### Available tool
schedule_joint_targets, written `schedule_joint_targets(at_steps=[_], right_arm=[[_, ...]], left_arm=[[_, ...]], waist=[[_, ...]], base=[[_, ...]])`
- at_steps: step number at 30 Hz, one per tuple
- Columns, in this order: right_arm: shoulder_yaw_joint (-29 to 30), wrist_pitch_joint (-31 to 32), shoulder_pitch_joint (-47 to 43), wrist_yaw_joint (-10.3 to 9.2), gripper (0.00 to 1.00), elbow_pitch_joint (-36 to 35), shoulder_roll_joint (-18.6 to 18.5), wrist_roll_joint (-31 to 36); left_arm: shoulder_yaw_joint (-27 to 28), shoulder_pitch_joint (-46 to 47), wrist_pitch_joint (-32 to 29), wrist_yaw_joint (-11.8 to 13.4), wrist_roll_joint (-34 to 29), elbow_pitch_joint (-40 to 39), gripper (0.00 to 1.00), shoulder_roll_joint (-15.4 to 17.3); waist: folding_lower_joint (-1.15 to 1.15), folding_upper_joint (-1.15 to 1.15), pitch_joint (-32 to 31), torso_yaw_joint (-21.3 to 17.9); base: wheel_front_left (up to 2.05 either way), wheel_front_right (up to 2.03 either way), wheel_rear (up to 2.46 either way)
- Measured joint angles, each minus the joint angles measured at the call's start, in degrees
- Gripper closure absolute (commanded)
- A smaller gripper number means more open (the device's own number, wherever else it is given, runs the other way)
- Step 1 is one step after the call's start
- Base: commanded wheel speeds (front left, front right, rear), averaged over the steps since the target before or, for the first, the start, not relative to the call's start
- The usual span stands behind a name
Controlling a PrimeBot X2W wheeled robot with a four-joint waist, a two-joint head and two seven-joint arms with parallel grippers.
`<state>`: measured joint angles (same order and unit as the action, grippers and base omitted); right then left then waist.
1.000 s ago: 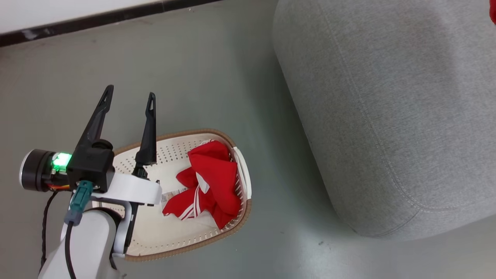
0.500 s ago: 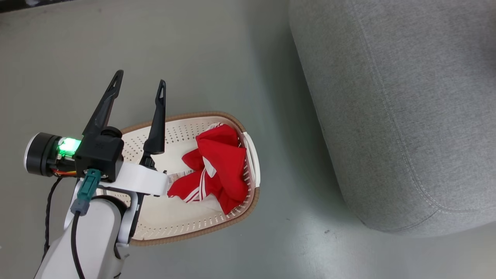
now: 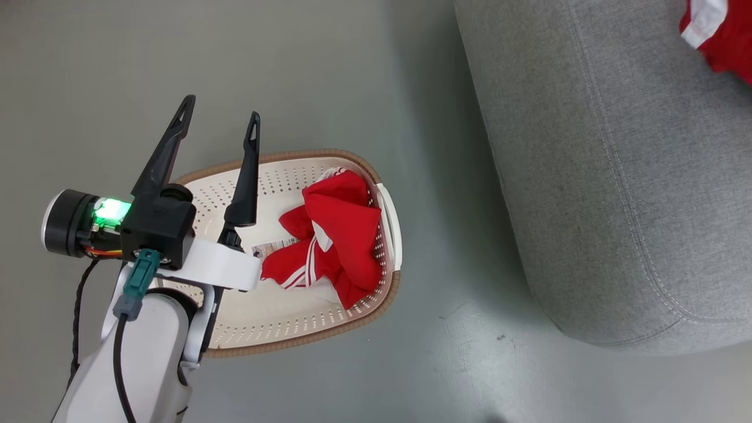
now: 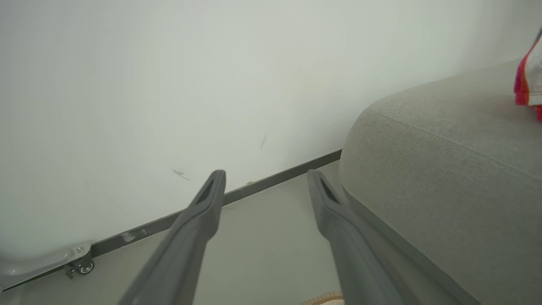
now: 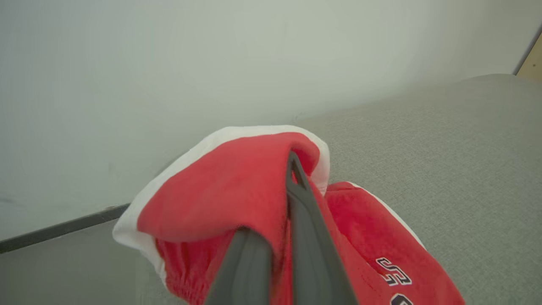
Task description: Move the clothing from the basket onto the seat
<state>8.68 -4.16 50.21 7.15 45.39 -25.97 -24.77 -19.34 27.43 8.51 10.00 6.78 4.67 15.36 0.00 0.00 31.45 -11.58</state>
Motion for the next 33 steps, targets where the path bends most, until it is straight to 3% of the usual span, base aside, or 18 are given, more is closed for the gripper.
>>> schedule_joint_targets(at_steps=[9, 19, 21, 23, 24, 25, 33], right_arm=[[-2.86, -1.97, -3.39, 0.00, 1.00, 3.66, 3.48, -0.03], [-4.37, -4.47, -5.58, 0.00, 1.00, 6.34, 4.68, -0.87], [-4.80, -4.88, -5.60, 0.00, 0.89, 6.76, 4.78, -0.99], [-5.73, -4.92, -5.65, 0.00, 0.55, 6.95, 4.93, -0.99], [-6.20, -4.92, -5.70, 0.00, 0.16, 7.08, 4.98, -0.96], [-6.54, -4.93, -5.74, 0.00, 0.00, 7.20, 5.01, -0.96], [-7.26, -5.99, -7.43, 0.00, 0.00, 7.79, 5.15, -2.05]], left_arm=[[-0.08, 0.23, 0.19, 0.00, 0.01, 1.47, 0.00, -0.66], [-0.25, 0.81, 1.35, 0.00, 0.10, 3.33, 0.00, -1.38], [-0.25, 0.81, 1.57, 0.00, 0.11, 3.79, 0.00, -1.40], [-0.25, 0.81, 1.64, 0.00, 0.12, 4.13, 0.00, -1.43], [-0.25, 0.81, 1.68, 0.00, 0.12, 4.30, 0.00, -1.46], [-0.25, 0.81, 1.70, 0.00, 0.12, 4.44, 0.00, -1.49], [-0.16, 0.81, 2.64, 0.00, 0.75, 5.79, 0.00, -1.83]], waist=[[0.00, 0.00, 0.46, -0.05], [0.00, 0.00, -0.42, -0.45], [0.00, 0.00, -0.74, -0.51], [0.00, 0.00, -1.10, -0.56], [0.00, 0.00, -1.28, -0.58], [0.00, 0.00, -1.46, -0.59], [0.00, 0.00, -3.06, -0.85]], base=[[0.00, 0.00, 0.00], [0.00, 0.00, 0.00], [0.00, 0.00, 0.00], [0.00, 0.00, 0.00], [0.00, 0.00, 0.00], [0.00, 0.00, 0.00], [0.00, 0.00, 0.00]])
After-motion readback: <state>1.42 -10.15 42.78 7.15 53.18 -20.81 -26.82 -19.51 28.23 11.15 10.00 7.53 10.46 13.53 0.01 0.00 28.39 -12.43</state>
